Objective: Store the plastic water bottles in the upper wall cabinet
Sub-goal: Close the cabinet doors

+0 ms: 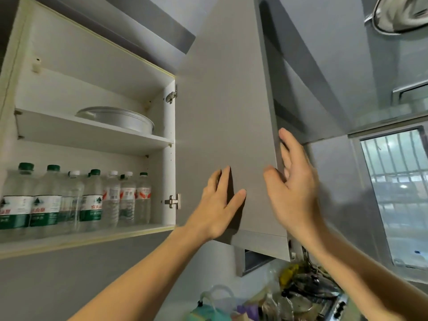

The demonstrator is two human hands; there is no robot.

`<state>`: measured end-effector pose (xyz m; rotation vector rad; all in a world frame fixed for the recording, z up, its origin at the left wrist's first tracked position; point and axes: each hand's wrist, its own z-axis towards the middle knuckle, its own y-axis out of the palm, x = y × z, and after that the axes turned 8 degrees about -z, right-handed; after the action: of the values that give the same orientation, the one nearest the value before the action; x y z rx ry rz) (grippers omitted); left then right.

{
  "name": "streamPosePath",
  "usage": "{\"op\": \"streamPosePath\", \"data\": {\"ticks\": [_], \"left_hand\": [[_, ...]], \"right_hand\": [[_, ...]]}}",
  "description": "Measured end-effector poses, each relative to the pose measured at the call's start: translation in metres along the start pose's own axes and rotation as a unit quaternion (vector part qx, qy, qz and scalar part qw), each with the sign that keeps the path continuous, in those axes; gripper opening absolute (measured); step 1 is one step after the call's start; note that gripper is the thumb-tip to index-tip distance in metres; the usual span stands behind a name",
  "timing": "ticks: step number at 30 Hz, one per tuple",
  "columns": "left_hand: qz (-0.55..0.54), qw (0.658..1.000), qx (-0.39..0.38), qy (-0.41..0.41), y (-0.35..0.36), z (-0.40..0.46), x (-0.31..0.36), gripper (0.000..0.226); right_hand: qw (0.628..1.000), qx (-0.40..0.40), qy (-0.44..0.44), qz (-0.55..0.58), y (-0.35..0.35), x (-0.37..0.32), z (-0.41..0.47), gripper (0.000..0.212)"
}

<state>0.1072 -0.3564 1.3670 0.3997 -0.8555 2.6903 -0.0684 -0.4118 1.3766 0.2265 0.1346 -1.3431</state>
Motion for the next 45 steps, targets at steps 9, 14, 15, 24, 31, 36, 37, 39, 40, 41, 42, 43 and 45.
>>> {"op": "streamPosePath", "data": {"ticks": [9,14,15,24,31,36,37,39,40,41,42,43,45], "left_hand": [[-0.019,1.000,0.009,0.018,-0.038,-0.053,0.022,0.073],[-0.079,0.995,0.052,0.027,-0.078,-0.086,0.044,0.064],[-0.076,0.995,0.064,0.028,-0.088,-0.092,0.046,0.062],[-0.015,0.990,0.123,0.061,-0.187,-0.141,0.022,0.057],[0.109,0.974,0.198,0.018,-0.252,-0.163,-0.035,0.071],[0.081,0.970,0.228,-0.039,-0.284,-0.162,-0.079,0.075],[0.084,0.965,0.245,-0.043,-0.288,-0.160,-0.087,0.078],[0.125,0.948,0.288,-0.049,-0.298,-0.158,-0.103,0.081],[0.138,0.942,0.301,-0.048,-0.303,-0.158,-0.112,0.080],[0.145,0.939,0.308,-0.049,-0.308,-0.158,-0.120,0.079],[0.148,0.937,0.311,-0.055,-0.313,-0.160,-0.128,0.078],[0.150,0.935,0.314,-0.064,-0.318,-0.160,-0.137,0.081],[0.165,0.929,0.320,-0.081,-0.327,-0.160,-0.151,0.088]], "right_hand": [[0.925,-0.094,0.013,0.367,0.011,-0.012,-0.015,0.059],[0.884,-0.191,0.030,0.426,0.053,-0.031,-0.027,0.049],[0.880,-0.209,0.035,0.424,0.066,-0.034,-0.032,0.050],[0.921,-0.214,-0.002,0.324,0.204,-0.069,-0.084,0.062],[0.961,-0.222,-0.094,0.136,0.297,-0.081,-0.110,0.066],[0.965,-0.228,-0.116,0.055,0.353,-0.078,-0.116,0.072],[0.965,-0.227,-0.120,0.043,0.362,-0.078,-0.116,0.073],[0.965,-0.227,-0.131,0.010,0.379,-0.078,-0.115,0.075],[0.964,-0.228,-0.136,-0.007,0.386,-0.077,-0.114,0.075],[0.963,-0.229,-0.140,-0.019,0.393,-0.077,-0.113,0.075],[0.962,-0.230,-0.143,-0.025,0.399,-0.076,-0.112,0.075],[0.962,-0.228,-0.144,-0.027,0.405,-0.075,-0.111,0.075],[0.965,-0.216,-0.147,-0.031,0.417,-0.073,-0.107,0.074]]}}
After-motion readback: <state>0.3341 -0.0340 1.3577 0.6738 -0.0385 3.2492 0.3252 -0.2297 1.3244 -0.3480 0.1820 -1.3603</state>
